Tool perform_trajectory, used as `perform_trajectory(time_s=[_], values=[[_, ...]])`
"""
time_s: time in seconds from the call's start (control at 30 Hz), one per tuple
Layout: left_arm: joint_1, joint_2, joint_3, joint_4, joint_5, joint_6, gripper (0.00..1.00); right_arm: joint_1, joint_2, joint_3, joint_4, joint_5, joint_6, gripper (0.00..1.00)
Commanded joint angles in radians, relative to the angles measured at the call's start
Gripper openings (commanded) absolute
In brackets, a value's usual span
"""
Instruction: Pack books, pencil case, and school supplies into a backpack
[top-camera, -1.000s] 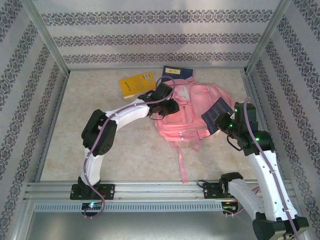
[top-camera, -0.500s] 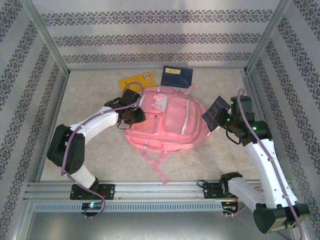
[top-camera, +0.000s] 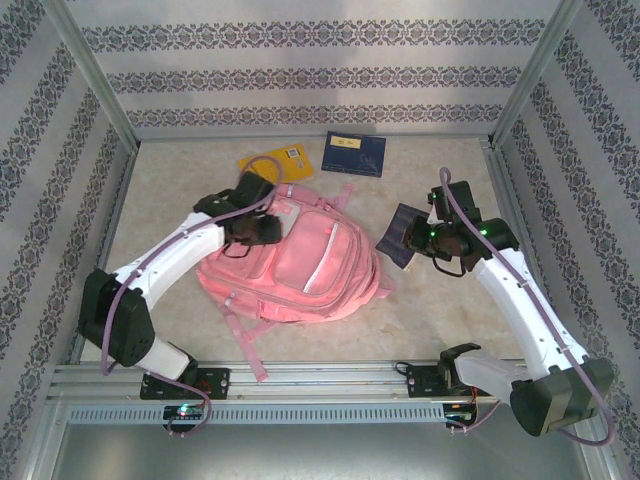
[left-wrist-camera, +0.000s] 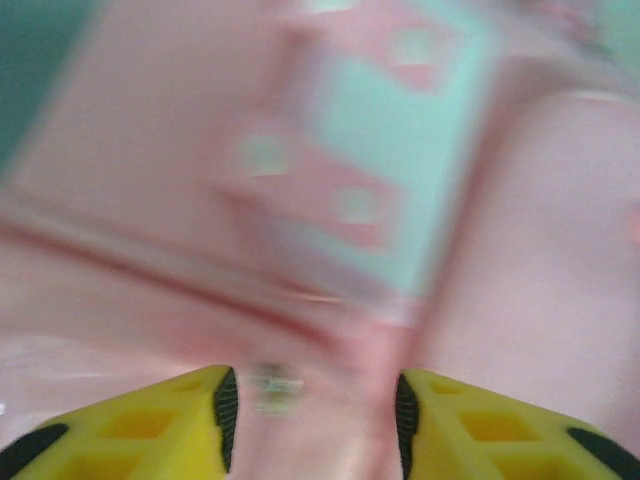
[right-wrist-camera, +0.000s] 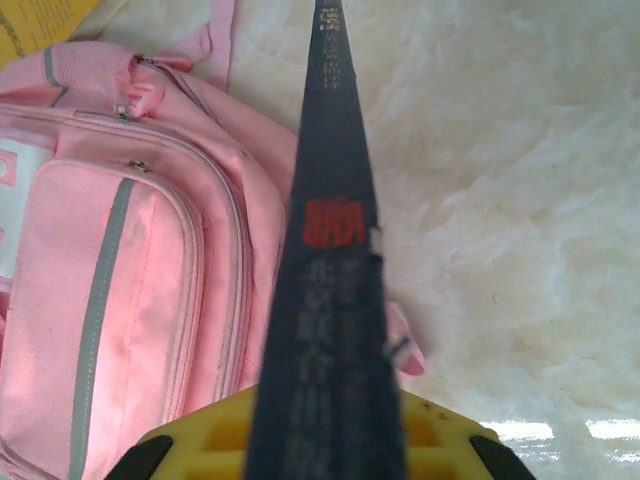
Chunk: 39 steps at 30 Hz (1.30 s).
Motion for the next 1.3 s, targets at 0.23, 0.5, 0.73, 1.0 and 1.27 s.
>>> perform_trajectory(time_s=[0.23,0.5,0.73,1.0,1.27], values=[[-0.187,0.240,0.236,-0.034,0.179,0.079,0.57,0.002,-0.081,-0.087,-0.002,-0.016,-0.007,0.00],[-0.203,0.320,0.243,-0.022,0.246,0.049,0.53,-0.003,-0.124,-0.131,0.009,-0.034,0.001,0.00],[-0.226,0.330,0.238,0.022,0.329,0.023,0.32,-0.005,-0.145,-0.154,0.015,-0.039,-0.004,0.00],[-0.197,0.275,0.313,-0.053,0.295,0.064,0.00,-0.008,-0.167,-0.119,-0.005,-0.027,-0.030,0.00],[-0.126,0.139,0.357,-0.110,0.296,0.105,0.00,-0.031,-0.225,-0.121,0.034,-0.154,-0.018,0.00]])
